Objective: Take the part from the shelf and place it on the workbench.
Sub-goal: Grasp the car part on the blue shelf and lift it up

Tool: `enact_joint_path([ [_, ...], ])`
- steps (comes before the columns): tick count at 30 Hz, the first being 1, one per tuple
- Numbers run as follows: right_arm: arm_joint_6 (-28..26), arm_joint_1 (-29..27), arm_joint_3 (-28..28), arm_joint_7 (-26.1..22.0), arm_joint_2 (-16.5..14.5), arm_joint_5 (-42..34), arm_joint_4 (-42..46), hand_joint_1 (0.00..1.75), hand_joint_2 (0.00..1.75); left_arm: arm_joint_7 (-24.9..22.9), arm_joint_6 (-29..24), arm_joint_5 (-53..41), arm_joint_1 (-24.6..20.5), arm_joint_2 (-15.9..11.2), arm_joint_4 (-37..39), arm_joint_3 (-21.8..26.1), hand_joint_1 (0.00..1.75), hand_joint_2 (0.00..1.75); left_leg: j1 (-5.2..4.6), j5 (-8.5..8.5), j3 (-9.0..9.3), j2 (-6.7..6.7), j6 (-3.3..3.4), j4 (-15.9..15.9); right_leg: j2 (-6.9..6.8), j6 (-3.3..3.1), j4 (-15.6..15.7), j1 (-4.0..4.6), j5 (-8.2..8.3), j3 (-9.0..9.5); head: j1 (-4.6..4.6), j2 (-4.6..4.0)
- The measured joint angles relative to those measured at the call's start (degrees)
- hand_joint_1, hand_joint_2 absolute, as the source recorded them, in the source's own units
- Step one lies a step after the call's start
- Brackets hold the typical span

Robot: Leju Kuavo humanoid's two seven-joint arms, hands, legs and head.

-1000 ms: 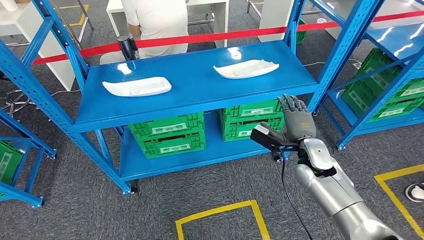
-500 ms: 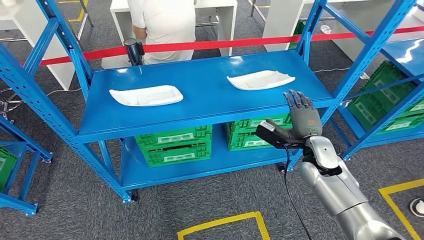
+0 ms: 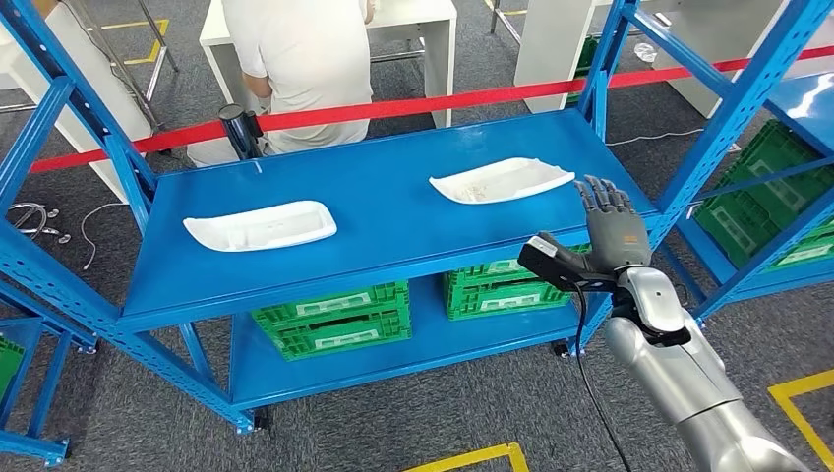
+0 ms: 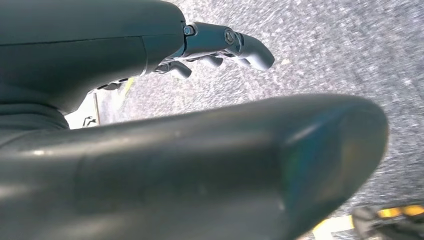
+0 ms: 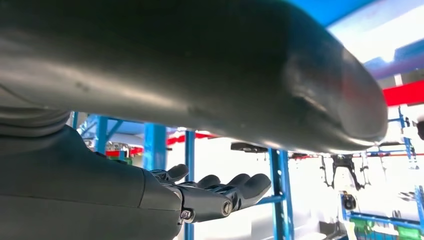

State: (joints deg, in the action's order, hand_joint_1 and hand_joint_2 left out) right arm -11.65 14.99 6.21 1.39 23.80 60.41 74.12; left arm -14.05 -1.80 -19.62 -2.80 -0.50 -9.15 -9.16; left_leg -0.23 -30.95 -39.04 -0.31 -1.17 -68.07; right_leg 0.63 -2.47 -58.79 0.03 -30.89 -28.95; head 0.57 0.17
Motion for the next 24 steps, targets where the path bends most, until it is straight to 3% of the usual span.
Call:
enact_joint_path([
  [1,0.0,0.1,0.0,-0.1,0.0,0.0,0.0,0.00,0.00,0.1,0.0,0.0,0.1,-0.1,0.1,0.0,0.00,0.00,-0.24,2.99,0.52,-0.03,0.45,3.4,-0.03,0.14,0.0,0.06,-0.68,0.74,-0.04,0.00],
  [3,0.0,0.1,0.0,-0.1,0.1,-0.1,-0.1,0.00,0.00,0.3,-0.1,0.0,0.2,-0.2,0.1,0.0,0.00,0.00,-0.71,6.13,1.43,-0.09,1.25,7.7,0.04,0.67,0.2,0.06,-1.81,1.56,-0.08,0.00],
  [5,0.0,0.1,0.1,0.0,0.2,-0.3,0.0,0.00,0.00,0.4,-0.1,0.0,0.2,-0.3,0.1,0.0,0.00,0.00,-0.87,5.79,2.45,-0.14,2.01,8.8,0.16,1.38,0.2,0.03,-1.73,2.23,-0.09,0.00],
  [7,-0.1,-0.1,0.0,0.1,0.6,-0.6,0.3,0.00,0.00,0.4,-0.1,-0.1,0.3,-0.3,0.0,0.0,0.00,0.00,-0.65,5.81,4.31,-0.14,2.78,10.0,0.04,1.88,-1.9,-0.05,-1.07,2.11,-0.18,-0.01],
  [9,-0.1,-0.1,-0.1,0.2,1.0,-0.7,0.5,0.00,0.00,0.4,-0.1,-0.3,0.1,-0.3,0.0,0.0,0.00,0.00,-0.31,5.36,6.05,-0.18,3.15,10.8,-0.09,2.46,-7.2,-0.24,-1.67,-1.03,-0.31,-0.01],
  [11,-0.1,-0.4,-0.2,0.2,1.3,-0.8,0.6,0.00,0.00,0.4,-0.1,-0.3,-0.1,-0.3,0.0,0.0,0.00,0.00,-0.06,4.42,7.18,-0.29,3.16,11.0,-0.13,3.27,-13.1,-0.57,-4.42,-5.97,-0.44,-0.02],
  [13,0.0,-0.9,-0.2,0.2,1.4,-0.9,0.6,0.00,0.00,0.4,-0.1,-0.3,0.0,-0.2,0.0,0.0,0.00,0.00,0.24,3.16,8.58,-0.39,2.75,11.1,-0.23,3.98,-14.5,-1.10,-6.37,-9.31,-0.53,-0.02],
  [14,0.0,-1.1,-0.2,0.2,1.5,-1.0,0.6,0.00,0.00,0.4,0.0,-0.4,0.0,-0.2,0.0,0.0,0.00,0.00,0.45,2.44,9.43,-0.42,2.46,11.0,-0.31,4.32,-12.7,-1.40,-5.49,-9.78,-0.56,-0.02],
  [17,0.1,-1.6,-0.2,0.2,1.8,-1.2,0.5,0.00,0.00,0.4,0.0,-0.6,0.1,-0.2,0.0,0.0,0.00,0.00,0.84,0.09,11.59,-0.48,1.33,10.7,-1.12,5.13,-3.0,-2.23,3.16,-8.51,-0.70,-0.02],
  [18,0.2,-1.9,-0.2,0.2,1.9,-1.4,0.4,0.00,0.00,0.4,0.0,-0.7,0.0,-0.3,0.0,0.0,0.00,0.00,0.83,-0.71,12.02,-0.47,0.84,10.6,-1.41,4.91,-1.2,-2.24,4.95,-8.03,-0.75,-0.02],
  [19,0.2,-2.2,-0.2,0.2,1.9,-1.5,0.5,0.00,0.00,0.3,0.0,-0.8,0.0,-0.4,0.0,0.0,0.00,0.00,0.76,-1.17,12.57,-0.46,0.29,10.4,-1.60,4.44,-0.7,-2.18,5.51,-7.79,-0.80,-0.02],
  [20,0.3,-2.3,-0.2,0.1,2.0,-1.6,0.5,0.00,0.00,0.3,0.0,-0.9,-0.1,-0.4,0.0,0.0,0.00,0.00,0.77,-1.47,13.13,-0.43,-0.21,10.4,-1.58,3.71,-0.8,-2.04,4.98,-7.50,-0.80,-0.02],
  [22,0.2,-2.5,-0.2,0.0,2.2,-1.7,0.6,0.00,0.87,0.3,0.0,-1.0,-0.3,-0.3,-0.1,0.0,0.00,0.00,0.92,-1.50,13.46,-0.21,-0.95,9.3,-1.30,2.50,-0.8,-2.01,4.95,-6.64,-0.75,-0.02],
  [24,0.2,-2.4,-0.2,-0.2,2.2,-2.0,0.7,0.00,1.75,0.4,0.0,-1.0,-0.6,-0.2,-0.1,0.0,0.00,0.00,1.05,-2.47,10.84,-0.02,-1.27,4.8,-1.14,1.52,-0.7,-1.88,4.63,-5.80,-0.68,-0.02],
])
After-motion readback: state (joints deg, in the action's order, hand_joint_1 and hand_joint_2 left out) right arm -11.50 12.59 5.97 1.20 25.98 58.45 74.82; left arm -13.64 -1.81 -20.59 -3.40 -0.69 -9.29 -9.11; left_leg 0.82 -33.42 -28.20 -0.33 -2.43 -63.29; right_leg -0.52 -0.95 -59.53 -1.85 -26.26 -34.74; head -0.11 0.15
